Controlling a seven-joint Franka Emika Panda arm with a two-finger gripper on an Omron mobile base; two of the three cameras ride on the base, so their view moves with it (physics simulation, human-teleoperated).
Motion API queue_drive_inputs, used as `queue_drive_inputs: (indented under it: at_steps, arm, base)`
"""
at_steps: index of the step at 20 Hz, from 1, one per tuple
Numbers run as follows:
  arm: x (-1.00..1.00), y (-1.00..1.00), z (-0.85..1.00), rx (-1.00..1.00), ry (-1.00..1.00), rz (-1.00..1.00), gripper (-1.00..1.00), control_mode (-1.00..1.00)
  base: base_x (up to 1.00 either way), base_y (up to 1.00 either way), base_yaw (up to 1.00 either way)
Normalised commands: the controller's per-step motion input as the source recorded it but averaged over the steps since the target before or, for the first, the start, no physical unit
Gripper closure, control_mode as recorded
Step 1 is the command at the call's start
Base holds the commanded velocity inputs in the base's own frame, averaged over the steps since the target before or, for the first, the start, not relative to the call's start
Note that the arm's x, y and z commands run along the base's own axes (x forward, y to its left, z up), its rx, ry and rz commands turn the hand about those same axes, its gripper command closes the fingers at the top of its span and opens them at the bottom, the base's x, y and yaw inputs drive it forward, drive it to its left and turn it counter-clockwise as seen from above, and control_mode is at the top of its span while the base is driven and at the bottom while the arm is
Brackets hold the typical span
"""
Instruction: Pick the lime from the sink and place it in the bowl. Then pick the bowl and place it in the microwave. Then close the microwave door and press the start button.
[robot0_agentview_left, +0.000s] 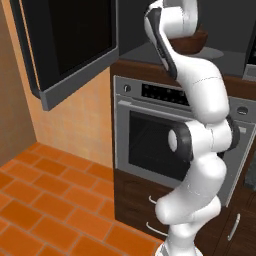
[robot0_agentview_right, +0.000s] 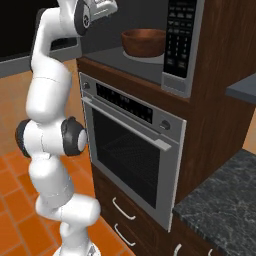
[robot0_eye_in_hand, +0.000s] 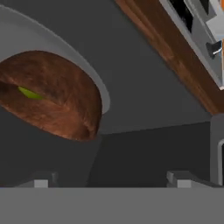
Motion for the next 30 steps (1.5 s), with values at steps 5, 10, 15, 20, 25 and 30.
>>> queue_drive_inputs:
  at_steps: [5,10,15,20,25,30]
  arm:
    - [-1.00,0.30,-0.80,0.26,-0.42,0.00,-1.00,-1.00]
    - [-1.00,0.08,-0.37,0.37,-0.40,-0.01,-1.00,-1.00]
    - [-1.00,0.00,0.49,0.41,-0.22,-0.13,-1.00,-1.00]
    - [-1.00,0.06,0.54,0.50,0.01,-0.19,-1.00,-1.00]
    - [-0.99,0.17,0.38,0.63,0.15,-0.26,-1.00,-1.00]
    - [-1.00,0.25,-0.28,0.65,-0.03,-0.11,-1.00,-1.00]
  base:
    - [0.00,0.00,0.00]
    - [0.00,0.00,0.00]
    - [0.00,0.00,0.00]
    - [0.00,0.00,0.00]
    - [0.00,0.00,0.00]
    - [0.00,0.00,0.00]
